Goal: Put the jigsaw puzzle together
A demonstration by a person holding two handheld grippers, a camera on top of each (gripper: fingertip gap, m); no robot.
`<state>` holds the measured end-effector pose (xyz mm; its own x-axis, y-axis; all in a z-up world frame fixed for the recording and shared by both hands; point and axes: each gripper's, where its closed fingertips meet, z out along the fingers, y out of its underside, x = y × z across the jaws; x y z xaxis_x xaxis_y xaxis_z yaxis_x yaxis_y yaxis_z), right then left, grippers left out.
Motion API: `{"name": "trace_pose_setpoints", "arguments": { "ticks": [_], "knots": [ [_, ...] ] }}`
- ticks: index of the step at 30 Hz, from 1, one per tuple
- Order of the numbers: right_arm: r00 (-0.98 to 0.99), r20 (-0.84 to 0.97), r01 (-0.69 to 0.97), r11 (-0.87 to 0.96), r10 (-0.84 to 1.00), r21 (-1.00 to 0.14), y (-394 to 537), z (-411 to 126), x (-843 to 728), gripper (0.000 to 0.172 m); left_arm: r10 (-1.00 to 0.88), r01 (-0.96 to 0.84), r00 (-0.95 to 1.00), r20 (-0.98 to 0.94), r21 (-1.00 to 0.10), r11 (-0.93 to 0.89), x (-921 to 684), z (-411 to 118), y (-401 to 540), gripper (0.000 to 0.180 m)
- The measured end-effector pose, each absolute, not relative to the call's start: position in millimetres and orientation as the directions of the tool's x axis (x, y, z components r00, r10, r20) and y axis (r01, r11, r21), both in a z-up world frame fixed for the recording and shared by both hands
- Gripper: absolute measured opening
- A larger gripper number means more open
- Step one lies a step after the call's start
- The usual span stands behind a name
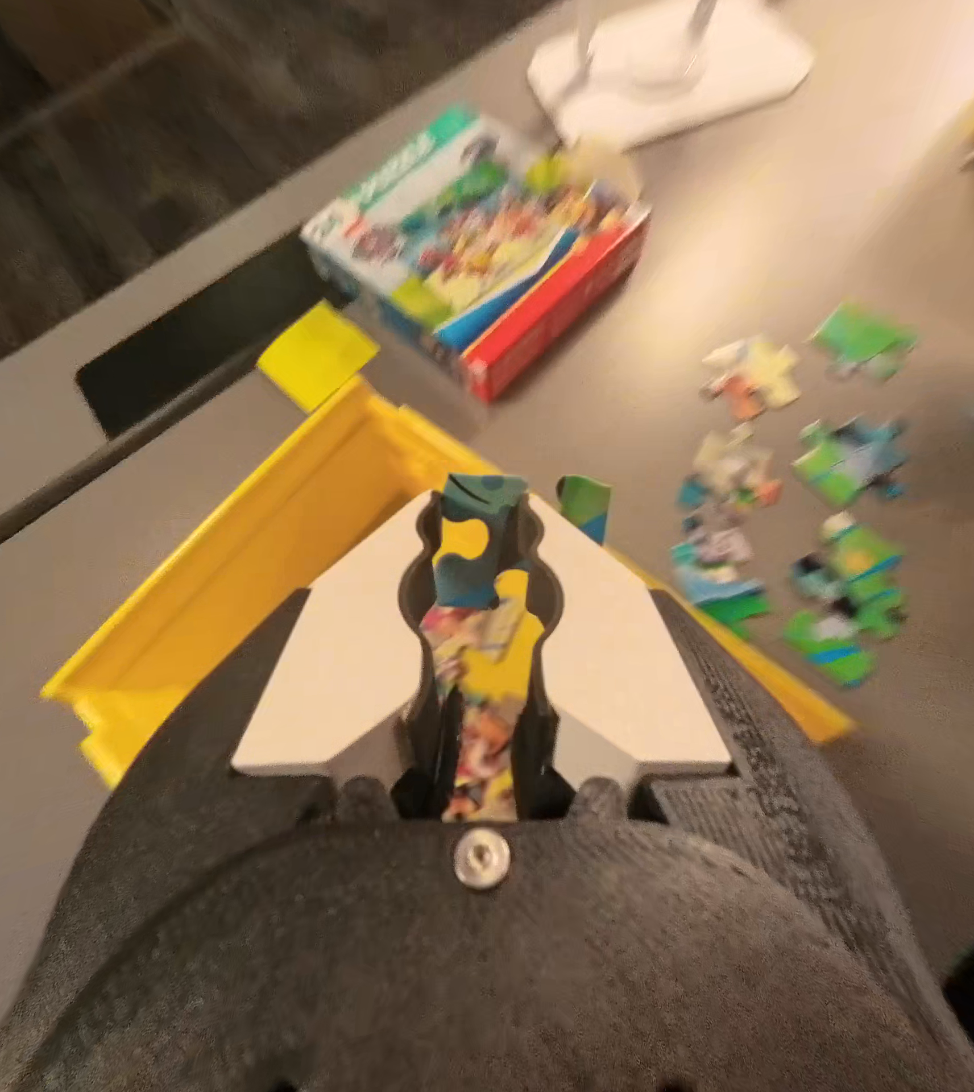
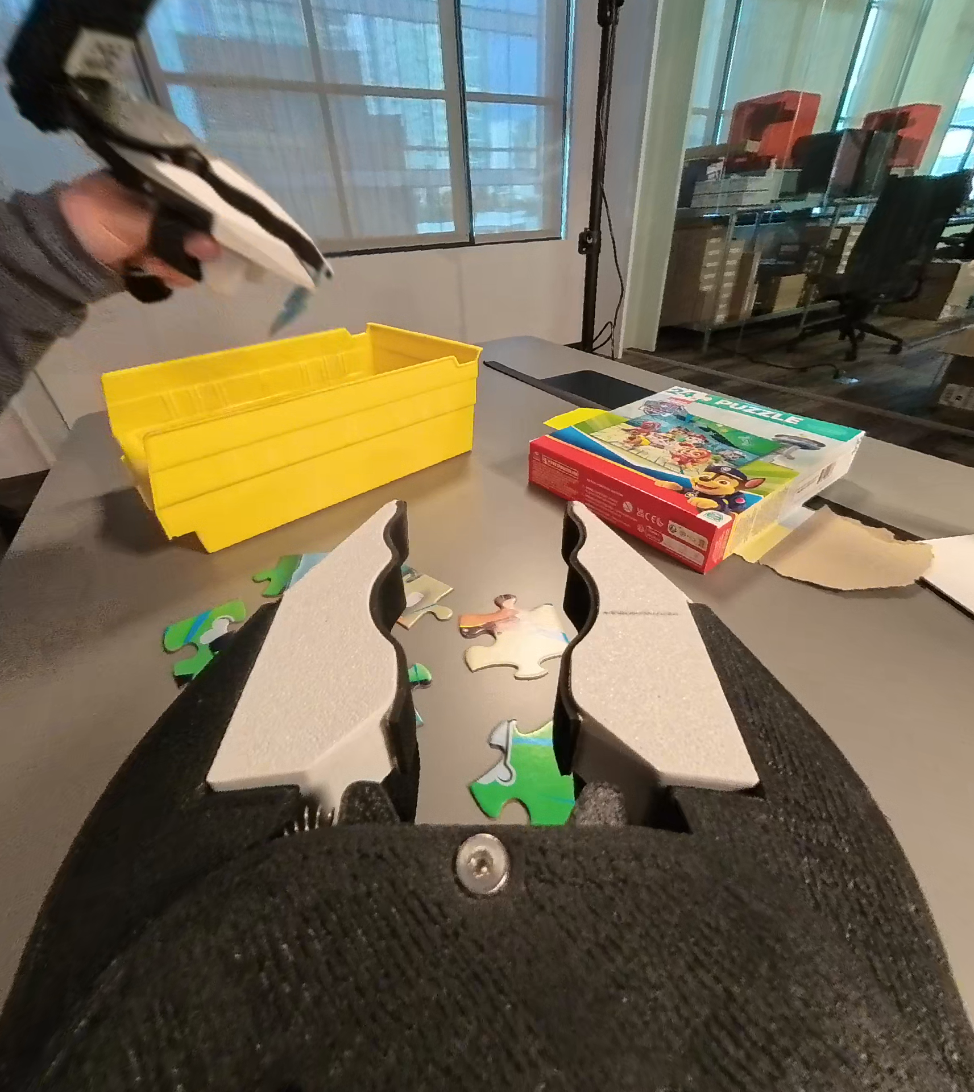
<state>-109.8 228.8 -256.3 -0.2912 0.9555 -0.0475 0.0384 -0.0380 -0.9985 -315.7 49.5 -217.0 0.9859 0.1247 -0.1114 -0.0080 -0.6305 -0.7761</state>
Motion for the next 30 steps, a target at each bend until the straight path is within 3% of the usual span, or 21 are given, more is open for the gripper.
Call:
{"name": "trace_pose_setpoints", "arguments": {
  "ticks": [3,8,11,13,17,21,24,28,30],
  "knots": [
    [-0.291,-0.045,0.038,-0.035,0.956,-0.999,228.5,-256.4,-110.0,0.051,-0.005,-0.034,0.999,-0.038,-0.808,-0.589,-253.0,-199.1,72.2,0.025],
    [-0.288,-0.040,0.028,-0.033,0.957,-0.999,229.0,-253.4,-108.3,0.051,-0.151,-0.206,0.978,-0.141,-0.705,-0.679,-201.3,-243.7,104.9,0.025],
    [-0.281,-0.032,0.016,-0.029,0.959,-0.999,230.4,-249.9,-106.5,0.051,-0.218,-0.197,0.974,-0.056,-0.682,-0.704,-183.6,-269.7,113.7,0.027],
    [-0.279,-0.031,0.011,-0.029,0.960,-1.000,231.1,-248.4,-105.8,0.051,-0.261,-0.221,0.964,-0.042,-0.668,-0.710,-179.6,-279.6,114.2,0.045],
    [-0.281,-0.028,0.003,-0.028,0.959,-1.000,230.4,-245.8,-104.8,0.051,-0.178,-0.265,0.964,-0.197,-0.723,-0.637,-210.3,-248.0,104.6,0.060],
    [-0.291,-0.017,-0.005,-0.020,0.956,-1.000,225.6,-242.9,-104.2,0.051,0.082,-0.149,0.962,-0.260,-0.754,-0.640,-281.4,-207.1,60.8,0.060],
    [-0.299,-0.012,-0.005,-0.014,0.954,-1.000,222.2,-242.6,-104.6,0.051,0.113,-0.076,0.953,-0.282,-0.583,-0.809,-324.3,-236.2,14.8,0.069],
    [-0.300,-0.011,-0.003,-0.012,0.954,-1.000,221.2,-243.0,-104.8,0.051,-0.048,-0.105,0.936,-0.349,-0.149,-0.983,-348.2,-312.6,-50.8,0.081],
    [-0.296,-0.009,-0.007,-0.012,0.955,-1.000,222.2,-242.1,-104.4,0.051,-0.106,-0.113,0.963,-0.249,-0.014,-0.993,-336.6,-344.5,-74.7,0.076]
  ]
}}
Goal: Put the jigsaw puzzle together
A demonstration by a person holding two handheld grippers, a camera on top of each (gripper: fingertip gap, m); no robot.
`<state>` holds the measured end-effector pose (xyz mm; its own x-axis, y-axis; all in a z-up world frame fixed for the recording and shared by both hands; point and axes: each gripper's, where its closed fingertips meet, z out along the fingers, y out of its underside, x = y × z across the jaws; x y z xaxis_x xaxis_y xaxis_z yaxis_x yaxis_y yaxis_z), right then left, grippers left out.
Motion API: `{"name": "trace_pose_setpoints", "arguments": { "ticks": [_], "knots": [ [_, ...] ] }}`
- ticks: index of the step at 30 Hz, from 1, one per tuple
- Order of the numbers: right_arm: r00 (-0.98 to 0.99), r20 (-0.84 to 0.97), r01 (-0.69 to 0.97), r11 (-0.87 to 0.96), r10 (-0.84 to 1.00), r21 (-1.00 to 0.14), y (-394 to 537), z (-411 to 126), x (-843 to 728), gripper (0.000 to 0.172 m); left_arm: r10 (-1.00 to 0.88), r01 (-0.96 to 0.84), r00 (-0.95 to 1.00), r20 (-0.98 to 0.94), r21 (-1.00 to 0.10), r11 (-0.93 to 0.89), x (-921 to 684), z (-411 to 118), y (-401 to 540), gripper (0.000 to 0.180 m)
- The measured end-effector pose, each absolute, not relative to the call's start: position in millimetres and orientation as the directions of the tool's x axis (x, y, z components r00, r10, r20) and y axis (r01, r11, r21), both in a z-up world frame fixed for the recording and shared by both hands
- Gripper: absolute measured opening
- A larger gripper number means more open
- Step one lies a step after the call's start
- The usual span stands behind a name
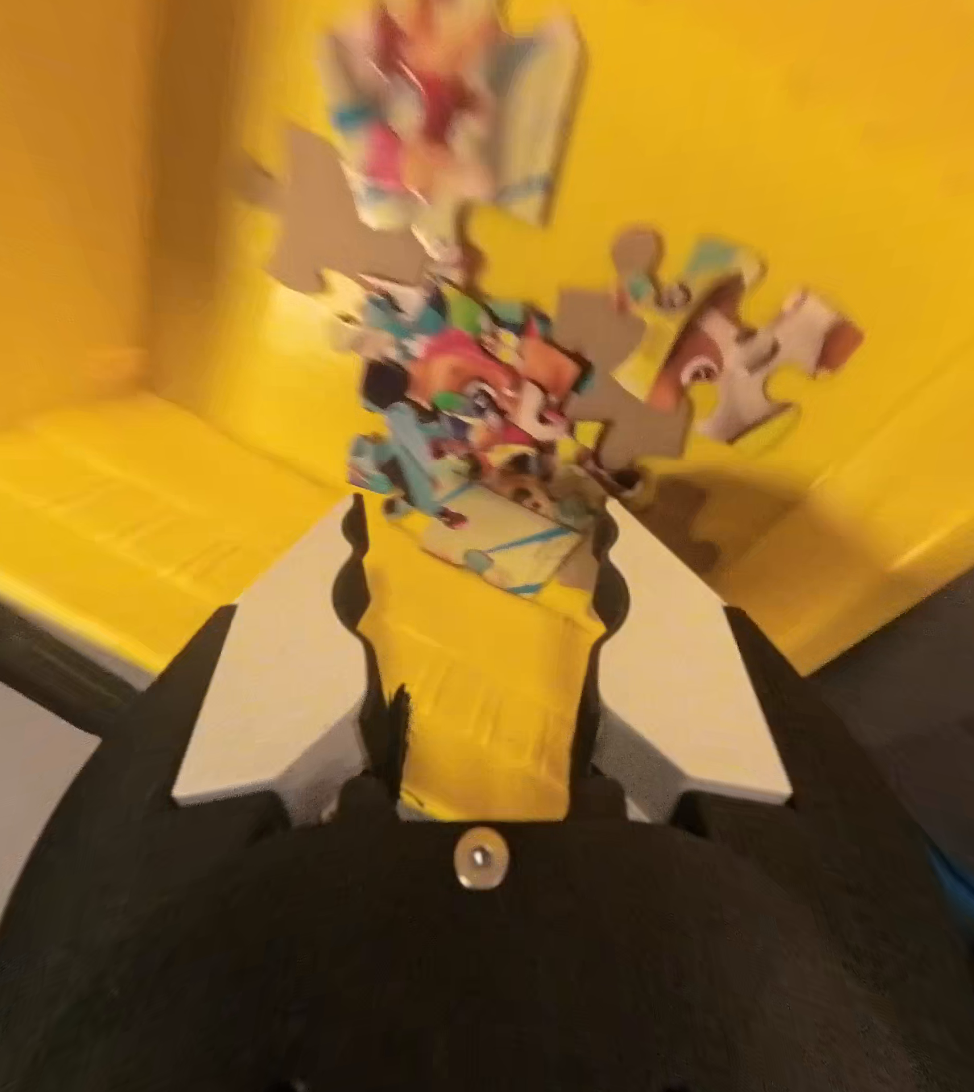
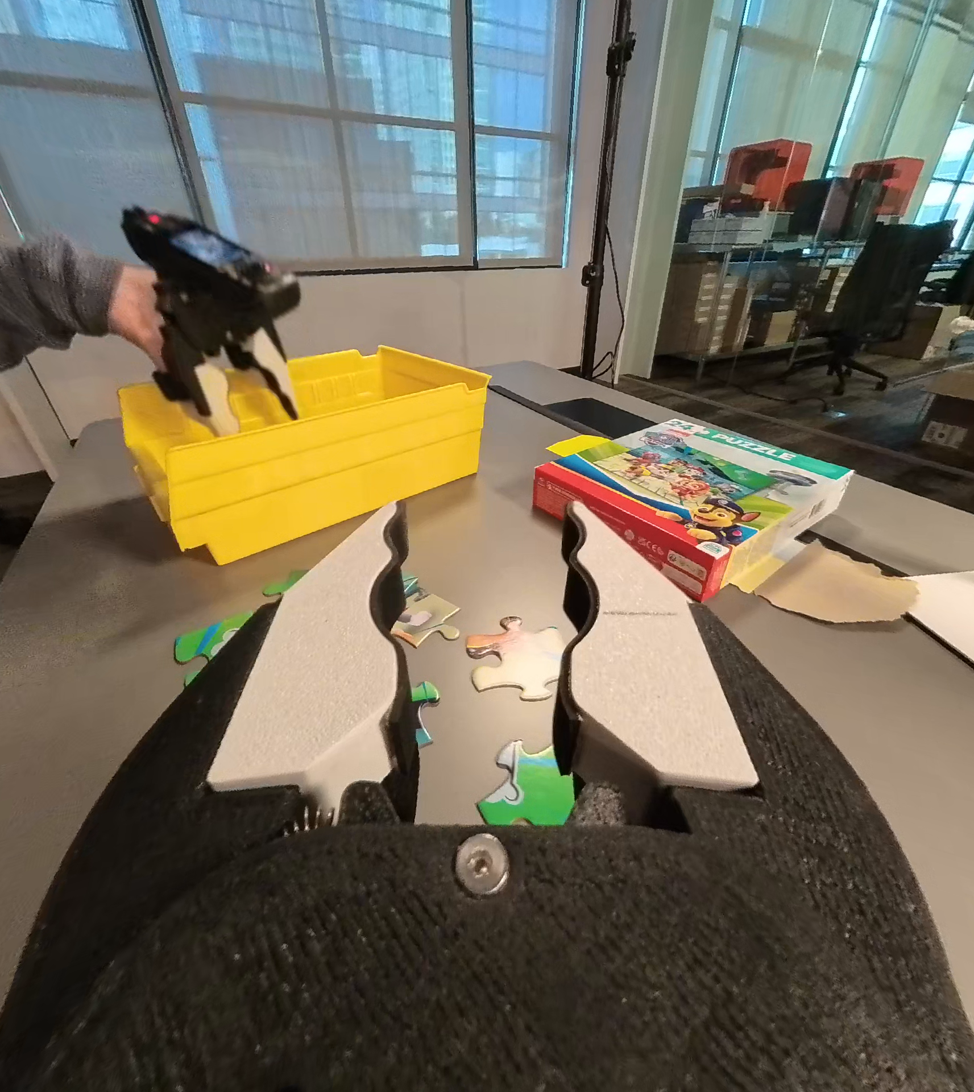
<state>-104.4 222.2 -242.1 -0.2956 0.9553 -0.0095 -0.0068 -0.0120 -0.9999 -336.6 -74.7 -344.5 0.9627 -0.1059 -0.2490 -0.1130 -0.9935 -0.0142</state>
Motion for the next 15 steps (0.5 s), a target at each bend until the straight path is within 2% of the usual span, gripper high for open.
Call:
{"name": "trace_pose_setpoints", "arguments": {
  "ticks": [3,6,12,15],
  "knots": [
    [-0.290,-0.016,-0.009,-0.020,0.957,-1.000,224.6,-242.0,-104.1,0.051,-0.138,-0.124,0.973,-0.184,0.089,-0.988,-332.6,-365.8,-97.6,0.076],
    [-0.294,-0.035,-0.003,-0.038,0.955,-0.999,225.6,-244.3,-105.1,0.051,-0.158,-0.145,0.977,-0.139,0.099,-0.984,-328.4,-368.5,-102.1,0.078],
    [-0.293,-0.032,0.004,-0.032,0.956,-0.999,225.3,-246.3,-105.9,0.051,-0.314,-0.278,0.940,-0.133,0.232,-0.932,-331.4,-375.4,-114.6,0.078],
    [-0.290,-0.033,0.002,-0.034,0.956,-0.999,226.3,-245.8,-105.5,0.051,-0.330,-0.294,0.936,-0.122,0.244,-0.924,-334.8,-376.1,-113.9,0.076]
  ]
}}
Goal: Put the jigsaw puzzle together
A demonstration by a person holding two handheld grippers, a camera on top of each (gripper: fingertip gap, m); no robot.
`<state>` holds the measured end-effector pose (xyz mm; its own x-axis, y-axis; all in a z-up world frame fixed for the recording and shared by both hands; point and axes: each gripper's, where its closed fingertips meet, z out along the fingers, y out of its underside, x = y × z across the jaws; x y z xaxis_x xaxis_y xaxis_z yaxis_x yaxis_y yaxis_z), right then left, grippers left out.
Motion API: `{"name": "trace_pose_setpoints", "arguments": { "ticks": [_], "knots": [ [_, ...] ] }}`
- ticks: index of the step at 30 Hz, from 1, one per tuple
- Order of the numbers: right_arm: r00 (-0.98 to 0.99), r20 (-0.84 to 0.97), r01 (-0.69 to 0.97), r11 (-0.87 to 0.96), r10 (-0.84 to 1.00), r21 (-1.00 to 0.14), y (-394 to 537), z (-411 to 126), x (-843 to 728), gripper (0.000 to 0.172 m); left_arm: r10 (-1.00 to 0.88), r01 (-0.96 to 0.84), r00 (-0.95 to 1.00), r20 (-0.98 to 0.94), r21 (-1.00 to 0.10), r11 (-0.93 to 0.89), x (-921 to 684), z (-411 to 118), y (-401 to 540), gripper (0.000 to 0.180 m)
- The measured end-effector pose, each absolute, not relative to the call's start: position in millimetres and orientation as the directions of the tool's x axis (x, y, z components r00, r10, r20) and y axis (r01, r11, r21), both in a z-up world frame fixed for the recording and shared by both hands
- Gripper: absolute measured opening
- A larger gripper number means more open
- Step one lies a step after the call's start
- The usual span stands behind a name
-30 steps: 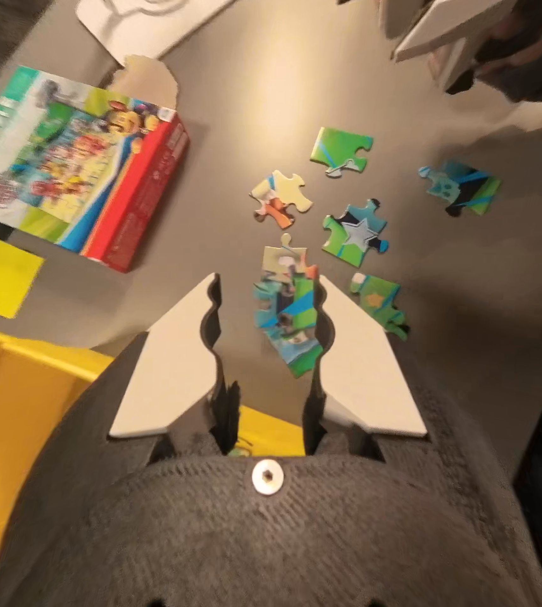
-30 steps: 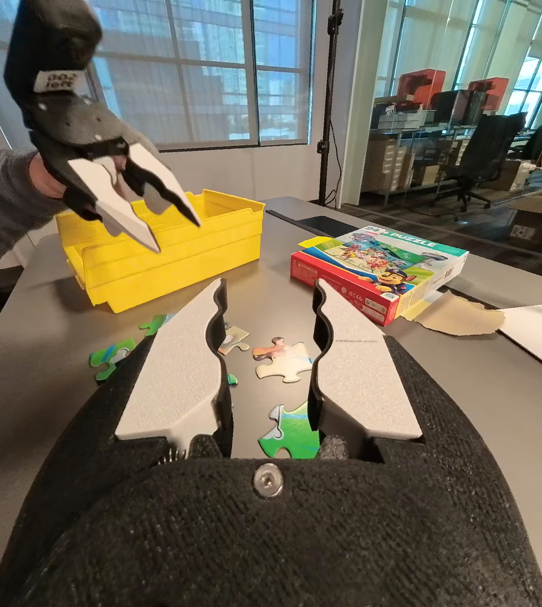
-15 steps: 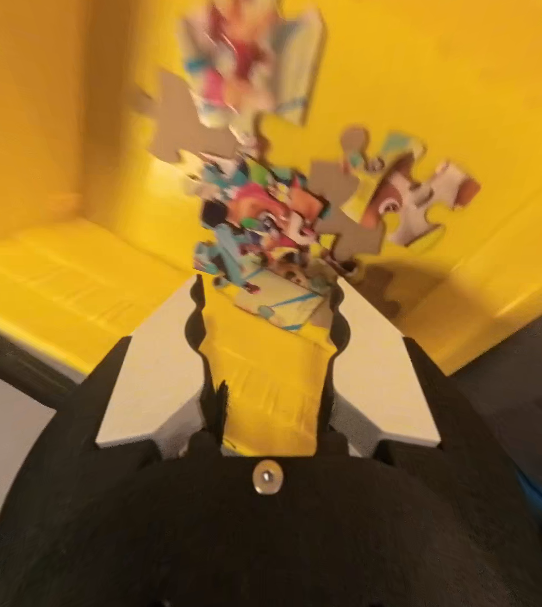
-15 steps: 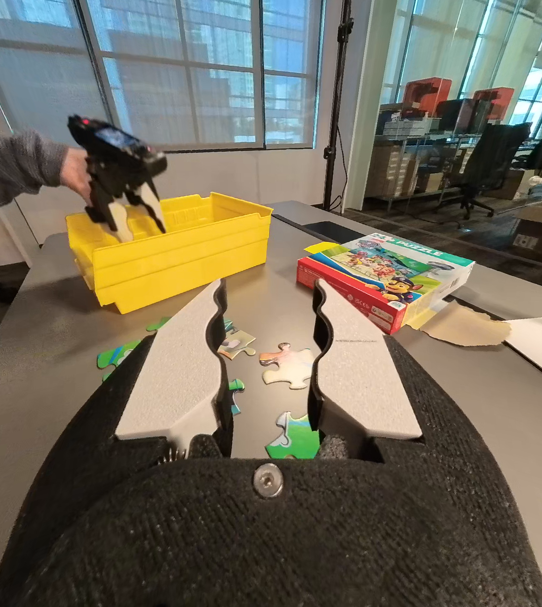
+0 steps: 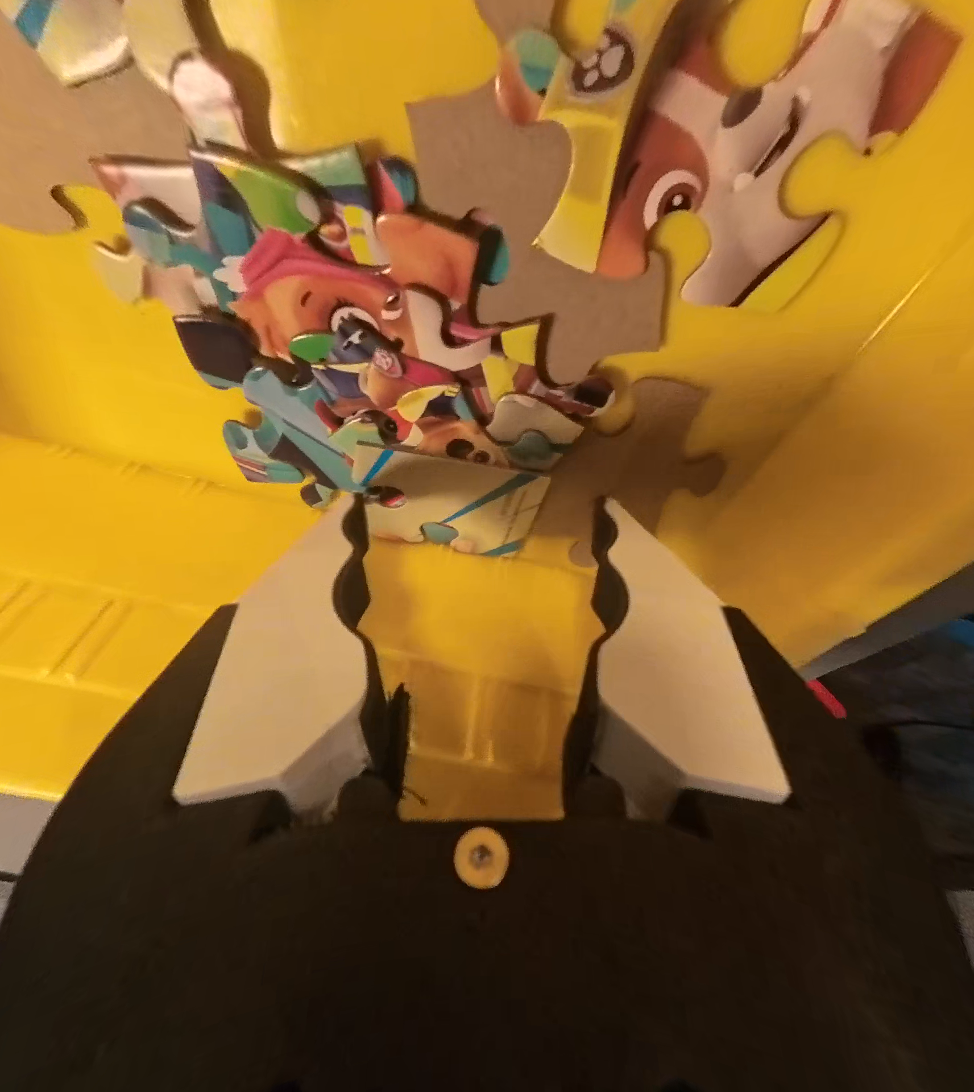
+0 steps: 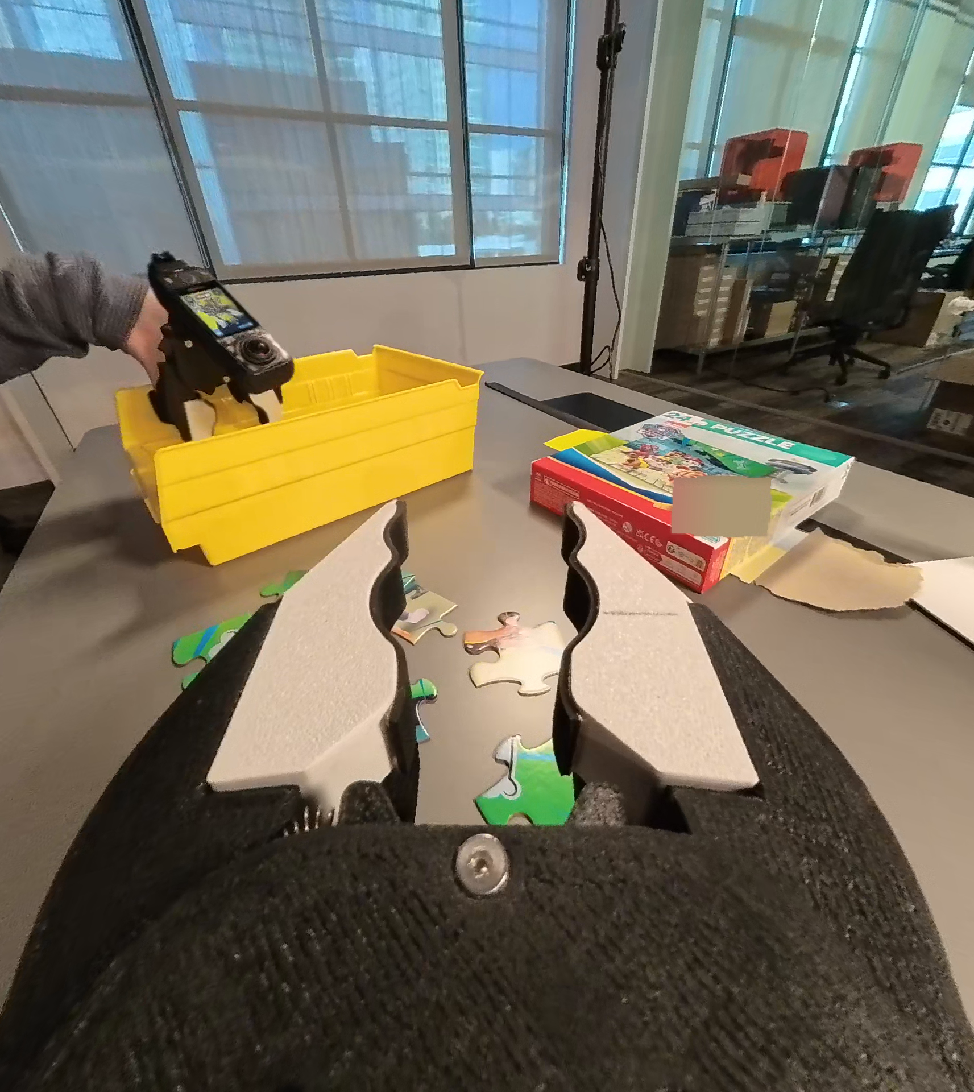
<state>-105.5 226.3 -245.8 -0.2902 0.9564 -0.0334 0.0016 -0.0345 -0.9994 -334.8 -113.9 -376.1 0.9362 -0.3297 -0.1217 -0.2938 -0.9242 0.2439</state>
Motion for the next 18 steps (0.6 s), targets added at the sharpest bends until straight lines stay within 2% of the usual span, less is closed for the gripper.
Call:
{"name": "trace_pose_setpoints", "arguments": {
  "ticks": [2,5,6,8,18],
  "knots": [
    [-0.290,-0.034,0.000,-0.036,0.956,-0.999,226.5,-245.2,-105.1,0.051,-0.330,-0.298,0.938,-0.104,0.239,-0.924,-335.0,-376.0,-114.0,0.054],
    [-0.290,-0.031,-0.003,-0.033,0.957,-0.999,226.5,-244.4,-104.7,0.051,-0.315,-0.287,0.943,-0.106,0.219,-0.932,-335.9,-371.3,-112.4,0.039],
    [-0.289,-0.031,-0.004,-0.034,0.957,-0.999,226.6,-243.9,-104.5,0.051,-0.317,-0.288,0.940,-0.128,0.200,-0.936,-337.7,-367.7,-109.2,0.020],
    [-0.289,-0.032,-0.007,-0.035,0.957,-0.999,227.1,-242.8,-104.0,0.051,-0.304,-0.280,0.943,-0.134,0.169,-0.945,-335.8,-358.6,-105.9,0.009],
    [-0.293,-0.030,-0.017,-0.037,0.956,-0.999,226.1,-239.6,-102.7,0.051,-0.326,-0.332,0.873,-0.362,0.047,-0.942,-337.2,-298.6,-77.2,0.000]
  ]
}}
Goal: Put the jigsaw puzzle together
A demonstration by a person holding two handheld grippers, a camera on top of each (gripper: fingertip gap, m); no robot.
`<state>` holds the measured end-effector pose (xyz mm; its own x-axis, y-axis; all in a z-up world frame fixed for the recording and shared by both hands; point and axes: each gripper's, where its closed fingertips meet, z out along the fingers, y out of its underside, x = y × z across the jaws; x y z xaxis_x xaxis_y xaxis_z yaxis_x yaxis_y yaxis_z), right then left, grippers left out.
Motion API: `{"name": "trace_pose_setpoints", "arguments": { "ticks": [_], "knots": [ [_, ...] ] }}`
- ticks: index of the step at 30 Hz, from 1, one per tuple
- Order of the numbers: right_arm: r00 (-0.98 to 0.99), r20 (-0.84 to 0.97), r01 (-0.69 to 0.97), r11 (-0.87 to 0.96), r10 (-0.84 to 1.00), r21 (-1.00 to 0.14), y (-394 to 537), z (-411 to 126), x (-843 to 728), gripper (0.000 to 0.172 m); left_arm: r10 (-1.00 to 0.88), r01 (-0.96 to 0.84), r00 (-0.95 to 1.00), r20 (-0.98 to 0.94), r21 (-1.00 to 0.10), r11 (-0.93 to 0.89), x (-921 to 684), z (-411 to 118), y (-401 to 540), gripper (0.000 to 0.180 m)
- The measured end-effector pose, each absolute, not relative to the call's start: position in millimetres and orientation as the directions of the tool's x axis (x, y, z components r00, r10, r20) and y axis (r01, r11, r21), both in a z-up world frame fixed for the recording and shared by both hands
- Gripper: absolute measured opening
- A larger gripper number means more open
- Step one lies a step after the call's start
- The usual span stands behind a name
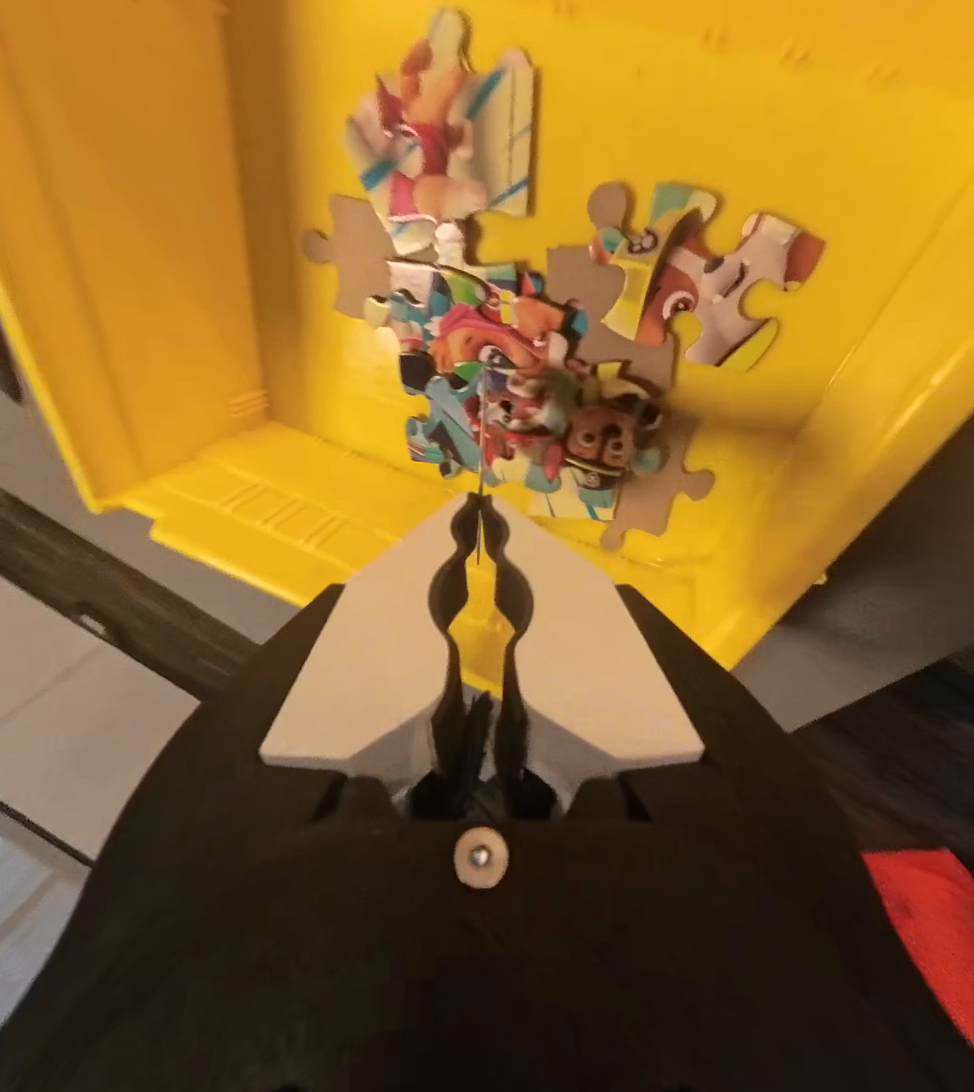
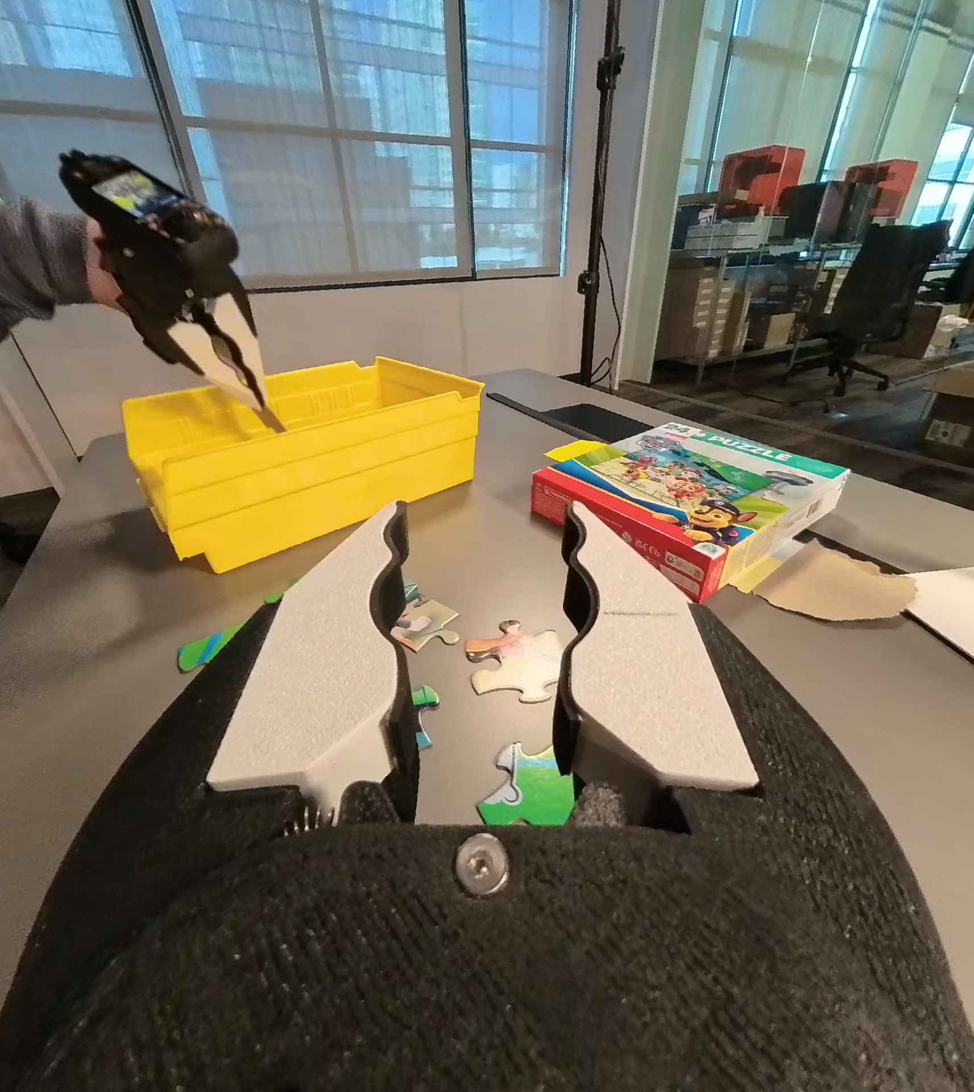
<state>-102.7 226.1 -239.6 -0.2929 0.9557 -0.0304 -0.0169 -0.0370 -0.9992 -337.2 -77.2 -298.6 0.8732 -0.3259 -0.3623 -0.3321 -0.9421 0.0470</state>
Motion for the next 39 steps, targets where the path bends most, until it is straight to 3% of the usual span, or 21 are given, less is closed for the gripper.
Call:
{"name": "trace_pose_setpoints", "arguments": {
  "ticks": [5,8,12,19,26,28,29,32,34,39],
  "knots": [
    [-0.292,-0.029,-0.027,-0.039,0.956,-0.999,226.5,-236.8,-101.5,0.051,-0.287,-0.369,0.771,-0.568,-0.032,-0.929,-337.2,-249.5,-52.5,0.000],
    [-0.289,-0.031,-0.032,-0.042,0.957,-0.999,227.6,-235.7,-101.1,0.051,-0.287,-0.483,0.615,-0.735,-0.063,-0.873,-311.5,-204.9,-22.9,0.000],
    [-0.290,-0.029,-0.028,-0.039,0.957,-0.999,227.5,-236.8,-101.6,0.051,-0.282,-0.662,0.532,-0.799,-0.184,-0.726,-238.5,-180.0,28.7,0.000],
    [-0.236,0.002,-0.024,-0.004,0.972,-1.000,240.4,-241.8,-101.4,0.051,-0.331,-0.793,0.527,-0.783,-0.313,-0.523,-127.0,-228.0,99.9,0.000],
    [-0.226,0.005,-0.030,-0.002,0.974,-1.000,242.4,-241.6,-101.5,0.051,-0.413,-0.884,0.344,-0.843,-0.142,-0.446,-90.1,-306.1,126.6,0.000],
    [-0.234,0.004,-0.025,-0.002,0.972,-1.000,240.0,-242.6,-102.1,0.051,-0.445,-0.879,0.361,-0.820,-0.140,-0.455,-90.9,-325.8,123.6,0.002],
    [-0.235,0.008,-0.021,0.003,0.972,-1.000,239.5,-243.3,-102.5,0.051,-0.470,-0.874,0.395,-0.789,-0.166,-0.457,-88.4,-334.2,120.1,0.014],
    [-0.233,0.012,-0.026,0.006,0.972,-1.000,239.8,-242.2,-101.9,0.051,-0.556,-0.846,0.521,-0.647,-0.305,-0.437,-69.8,-341.2,104.4,0.041],
    [-0.228,0.010,-0.028,0.003,0.974,-1.000,241.4,-241.9,-101.7,0.051,-0.560,-0.807,0.591,-0.580,-0.409,-0.427,-68.7,-324.6,95.1,0.044],
    [-0.221,0.016,-0.043,0.007,0.975,-0.999,242.2,-239.1,-100.6,0.051,-0.272,-0.610,0.777,-0.567,-0.574,-0.546,-158.3,-249.0,69.9,0.046]
  ]
}}
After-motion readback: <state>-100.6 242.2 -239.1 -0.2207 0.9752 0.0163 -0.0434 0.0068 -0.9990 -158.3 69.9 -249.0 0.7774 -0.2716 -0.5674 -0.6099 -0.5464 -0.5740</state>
